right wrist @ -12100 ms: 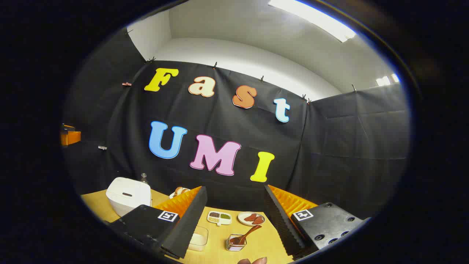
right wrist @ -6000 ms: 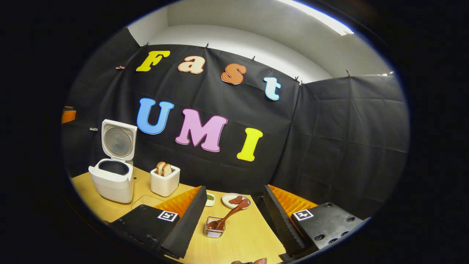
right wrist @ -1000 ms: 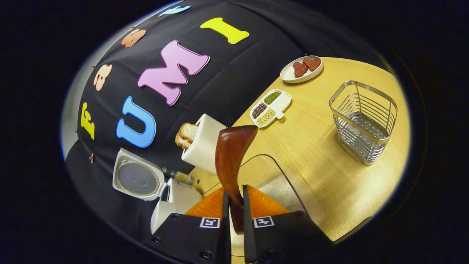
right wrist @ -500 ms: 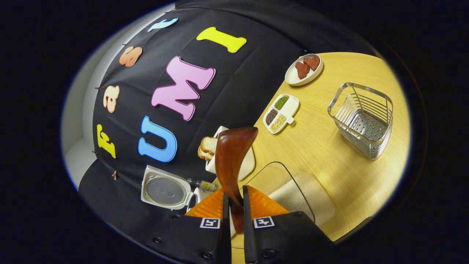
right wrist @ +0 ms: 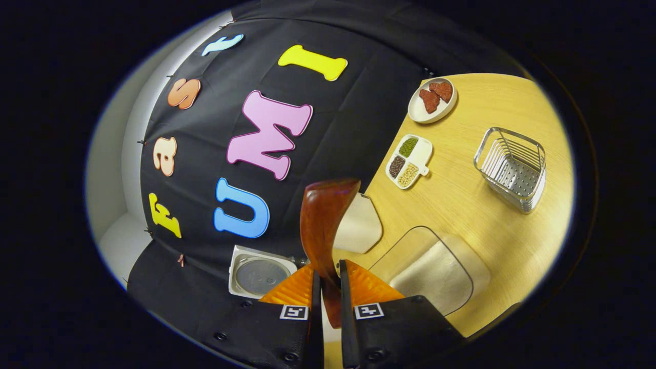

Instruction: Close the left gripper, press the button to open the rice cooker; take a wooden spoon from the chopstick holder with the right hand, scoop a spoonful of rice and pour it into the rice cooker, then put the wooden spoon back into the chopstick holder.

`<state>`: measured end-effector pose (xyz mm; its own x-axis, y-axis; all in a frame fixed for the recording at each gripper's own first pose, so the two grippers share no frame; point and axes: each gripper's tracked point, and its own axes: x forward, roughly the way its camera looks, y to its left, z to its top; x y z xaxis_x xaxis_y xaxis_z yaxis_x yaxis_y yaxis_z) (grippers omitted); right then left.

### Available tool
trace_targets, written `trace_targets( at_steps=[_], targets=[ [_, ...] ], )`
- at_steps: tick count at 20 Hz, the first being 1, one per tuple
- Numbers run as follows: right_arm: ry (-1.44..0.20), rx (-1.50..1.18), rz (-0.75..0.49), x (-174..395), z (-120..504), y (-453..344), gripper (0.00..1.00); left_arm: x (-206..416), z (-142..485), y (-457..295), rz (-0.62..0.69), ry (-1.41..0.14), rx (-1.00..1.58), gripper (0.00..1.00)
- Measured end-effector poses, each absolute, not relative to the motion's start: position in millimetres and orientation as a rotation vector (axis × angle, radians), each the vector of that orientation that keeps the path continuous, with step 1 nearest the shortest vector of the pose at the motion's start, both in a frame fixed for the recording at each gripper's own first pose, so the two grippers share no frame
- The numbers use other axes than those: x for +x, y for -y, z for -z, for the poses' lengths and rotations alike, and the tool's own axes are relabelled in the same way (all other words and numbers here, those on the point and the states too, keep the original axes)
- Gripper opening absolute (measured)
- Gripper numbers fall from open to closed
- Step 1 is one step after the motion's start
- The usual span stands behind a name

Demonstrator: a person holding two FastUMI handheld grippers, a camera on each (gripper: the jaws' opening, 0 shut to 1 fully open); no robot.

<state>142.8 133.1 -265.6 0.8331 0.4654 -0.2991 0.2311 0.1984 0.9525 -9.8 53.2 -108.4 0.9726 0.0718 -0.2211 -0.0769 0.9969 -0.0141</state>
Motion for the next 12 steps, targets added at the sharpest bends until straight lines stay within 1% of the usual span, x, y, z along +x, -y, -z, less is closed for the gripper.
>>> trace_targets(
  at_steps=[7,12],
  targets=[
    [-0.595,1.478,-0.276,178.2,172.2,-201.1,0.18,-12.5,114.7,-60.3,-0.086,-0.218,-0.037,0.96],
    [-0.597,1.5,-0.343,198.7,136.1,-266.8,0.18,-12.6,117.3,-66.7,-0.103,-0.22,-0.048,0.96]
  ],
)
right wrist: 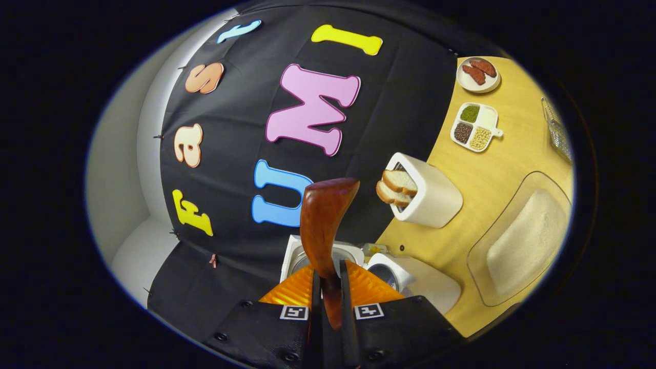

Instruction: Close the left gripper, press the button to open the rice cooker; take a wooden spoon from the chopstick holder with the right hand, scoop a spoonful of rice and pour it into the rice cooker, then put the wooden spoon back into the chopstick holder.

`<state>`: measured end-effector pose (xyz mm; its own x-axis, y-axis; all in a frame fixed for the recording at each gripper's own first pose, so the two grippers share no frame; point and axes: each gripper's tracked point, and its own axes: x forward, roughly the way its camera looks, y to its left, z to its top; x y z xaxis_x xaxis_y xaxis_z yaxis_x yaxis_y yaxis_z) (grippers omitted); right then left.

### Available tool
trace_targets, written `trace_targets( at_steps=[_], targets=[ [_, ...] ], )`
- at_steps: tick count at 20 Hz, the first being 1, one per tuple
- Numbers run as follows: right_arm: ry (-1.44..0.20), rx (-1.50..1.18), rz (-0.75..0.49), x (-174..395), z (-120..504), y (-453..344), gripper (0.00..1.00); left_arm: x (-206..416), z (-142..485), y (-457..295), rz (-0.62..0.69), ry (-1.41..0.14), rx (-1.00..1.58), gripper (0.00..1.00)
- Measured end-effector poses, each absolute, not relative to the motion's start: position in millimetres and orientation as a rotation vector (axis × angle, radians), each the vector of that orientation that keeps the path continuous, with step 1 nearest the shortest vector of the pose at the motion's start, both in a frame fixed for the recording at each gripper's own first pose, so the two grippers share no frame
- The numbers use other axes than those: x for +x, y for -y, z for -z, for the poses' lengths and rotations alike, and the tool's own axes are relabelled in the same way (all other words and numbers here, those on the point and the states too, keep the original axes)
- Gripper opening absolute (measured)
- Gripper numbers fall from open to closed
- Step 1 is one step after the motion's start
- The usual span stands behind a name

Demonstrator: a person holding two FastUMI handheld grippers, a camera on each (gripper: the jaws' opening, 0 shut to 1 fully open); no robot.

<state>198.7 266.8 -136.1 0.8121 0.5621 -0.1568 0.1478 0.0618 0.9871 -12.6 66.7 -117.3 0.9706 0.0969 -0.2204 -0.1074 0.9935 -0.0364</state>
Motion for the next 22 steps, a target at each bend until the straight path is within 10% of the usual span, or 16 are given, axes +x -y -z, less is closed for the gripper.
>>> trace_targets(
  at_steps=[22],
  targets=[
    [-0.534,0.652,-0.494,263.0,155.1,-455.7,0.18,-10.8,137.5,-92.3,-0.137,-0.252,-0.08,0.96]
  ],
)
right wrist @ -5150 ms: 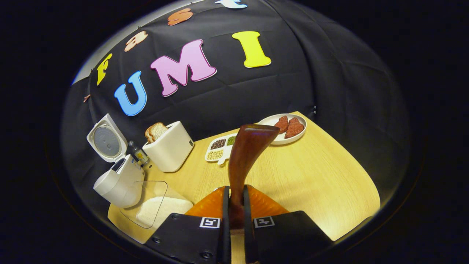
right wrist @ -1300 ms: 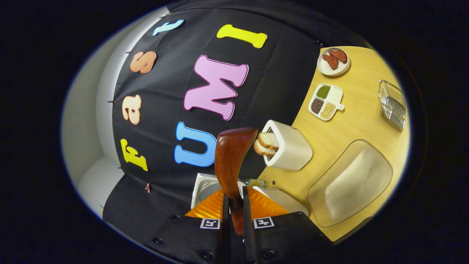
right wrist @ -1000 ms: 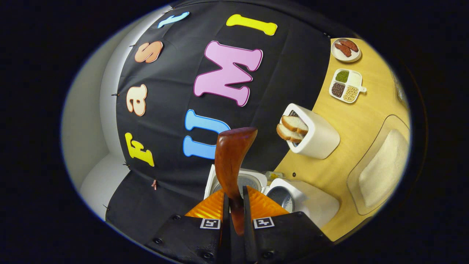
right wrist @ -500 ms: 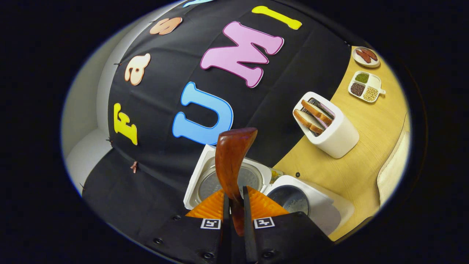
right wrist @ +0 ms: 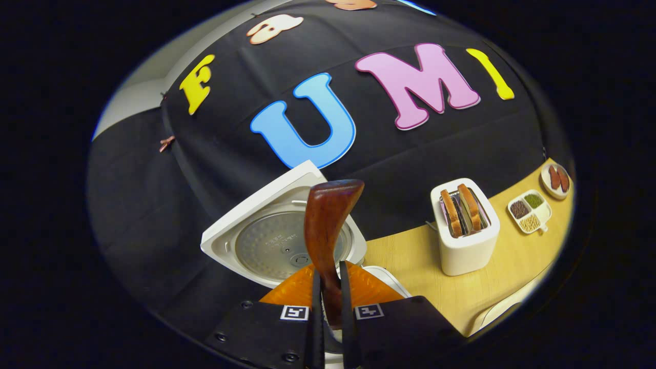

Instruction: Close the left gripper, press the button to open the rice cooker; take a wooden spoon from the chopstick holder with the right hand, scoop a spoonful of rice and pour it into the rice cooker, then put the wooden spoon back into the chopstick holder.

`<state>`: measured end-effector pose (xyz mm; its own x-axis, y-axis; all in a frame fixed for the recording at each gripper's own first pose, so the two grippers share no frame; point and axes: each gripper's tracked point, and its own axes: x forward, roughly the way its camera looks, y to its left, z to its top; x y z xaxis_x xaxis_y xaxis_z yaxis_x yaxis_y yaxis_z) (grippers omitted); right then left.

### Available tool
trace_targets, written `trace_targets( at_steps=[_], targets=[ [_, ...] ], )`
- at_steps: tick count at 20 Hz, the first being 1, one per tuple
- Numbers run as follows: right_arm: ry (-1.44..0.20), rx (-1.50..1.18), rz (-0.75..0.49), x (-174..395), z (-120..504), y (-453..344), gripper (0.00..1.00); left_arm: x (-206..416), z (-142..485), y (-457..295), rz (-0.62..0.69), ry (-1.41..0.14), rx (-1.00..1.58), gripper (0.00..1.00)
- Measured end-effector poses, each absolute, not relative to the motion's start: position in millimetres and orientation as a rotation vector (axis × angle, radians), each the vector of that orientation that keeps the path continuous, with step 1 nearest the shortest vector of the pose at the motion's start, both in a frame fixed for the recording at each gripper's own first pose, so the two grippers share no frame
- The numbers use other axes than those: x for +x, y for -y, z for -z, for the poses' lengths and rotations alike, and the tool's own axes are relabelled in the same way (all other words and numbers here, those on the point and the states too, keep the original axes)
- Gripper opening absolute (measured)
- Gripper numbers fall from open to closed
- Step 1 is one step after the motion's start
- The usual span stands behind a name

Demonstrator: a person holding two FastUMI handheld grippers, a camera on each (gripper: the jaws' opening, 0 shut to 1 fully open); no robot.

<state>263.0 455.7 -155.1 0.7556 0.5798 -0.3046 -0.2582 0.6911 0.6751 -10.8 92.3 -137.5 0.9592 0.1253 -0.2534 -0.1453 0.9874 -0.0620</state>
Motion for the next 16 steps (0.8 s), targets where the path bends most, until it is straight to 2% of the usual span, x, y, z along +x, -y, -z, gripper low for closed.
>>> trace_targets(
  at_steps=[8,13,16],
  targets=[
    [-0.467,0.378,-0.61,256.3,156.5,-482.2,0.18,-8.7,142.3,-96.6,-0.156,-0.257,-0.09,0.95],
    [-0.345,0.143,-0.688,252.5,138.8,-490.3,0.17,-9.8,146.5,-97.5,-0.159,-0.264,-0.094,0.97],
    [-0.235,-0.045,-0.748,243.2,123.5,-498.8,0.18,-10.9,147.8,-97.4,-0.158,-0.267,-0.103,0.95]
  ],
)
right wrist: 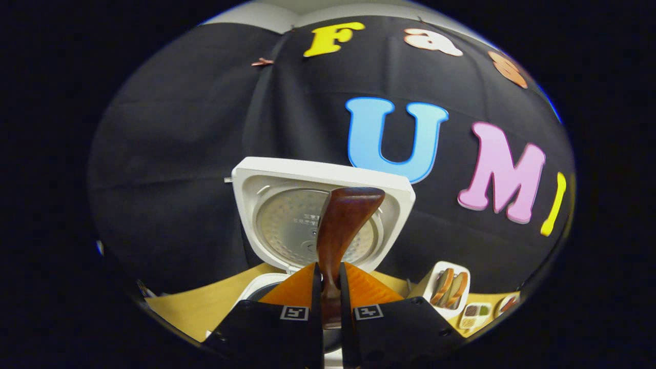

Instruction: Close the left gripper, press the button to open the rice cooker; take a wooden spoon from the chopstick holder with the right hand, scoop a spoonful of rice and pour it into the rice cooker, then put the wooden spoon back into the chopstick holder.

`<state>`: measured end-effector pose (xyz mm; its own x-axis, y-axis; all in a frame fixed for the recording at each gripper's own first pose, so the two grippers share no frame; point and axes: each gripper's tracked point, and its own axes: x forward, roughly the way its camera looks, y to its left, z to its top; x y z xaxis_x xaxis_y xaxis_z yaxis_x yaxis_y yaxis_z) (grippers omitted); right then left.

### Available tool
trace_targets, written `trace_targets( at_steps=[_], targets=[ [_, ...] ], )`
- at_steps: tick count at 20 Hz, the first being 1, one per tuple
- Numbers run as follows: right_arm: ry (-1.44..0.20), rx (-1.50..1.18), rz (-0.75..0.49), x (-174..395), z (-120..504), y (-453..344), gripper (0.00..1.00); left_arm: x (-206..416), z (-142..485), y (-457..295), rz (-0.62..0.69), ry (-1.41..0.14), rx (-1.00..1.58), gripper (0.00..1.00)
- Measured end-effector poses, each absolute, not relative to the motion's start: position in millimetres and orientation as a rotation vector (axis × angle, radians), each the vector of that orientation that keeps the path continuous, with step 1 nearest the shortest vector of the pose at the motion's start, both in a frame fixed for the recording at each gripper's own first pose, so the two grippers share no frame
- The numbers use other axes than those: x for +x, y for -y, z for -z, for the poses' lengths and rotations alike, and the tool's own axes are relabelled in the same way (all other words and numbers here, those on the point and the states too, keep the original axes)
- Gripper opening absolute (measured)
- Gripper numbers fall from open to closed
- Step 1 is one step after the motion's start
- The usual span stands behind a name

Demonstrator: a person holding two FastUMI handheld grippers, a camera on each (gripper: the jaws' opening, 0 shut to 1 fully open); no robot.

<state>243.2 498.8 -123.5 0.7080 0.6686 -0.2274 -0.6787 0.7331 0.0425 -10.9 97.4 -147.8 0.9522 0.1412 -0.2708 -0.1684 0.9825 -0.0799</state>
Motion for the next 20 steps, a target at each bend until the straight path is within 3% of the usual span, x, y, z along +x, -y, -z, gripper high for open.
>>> trace_targets(
  at_steps=[6,7,9,20],
  targets=[
    [-0.035,-0.34,-0.877,213.8,98.5,-521.4,0.18,-12.6,146.0,-98.3,-0.158,-0.26,-0.104,0.95],
    [0.003,-0.402,-0.895,208.9,95.8,-522.3,0.13,-12.7,146.2,-98.6,-0.158,-0.26,-0.101,0.95],
    [0.056,-0.483,-0.927,196.9,96.8,-525.1,0.18,-13.8,145.3,-99.1,-0.157,-0.258,-0.104,0.95],
    [0.033,-0.465,-0.903,201.2,93.7,-524.0,0.18,-20.9,145.1,-98.1,-0.153,-0.258,-0.102,0.95]
  ],
)
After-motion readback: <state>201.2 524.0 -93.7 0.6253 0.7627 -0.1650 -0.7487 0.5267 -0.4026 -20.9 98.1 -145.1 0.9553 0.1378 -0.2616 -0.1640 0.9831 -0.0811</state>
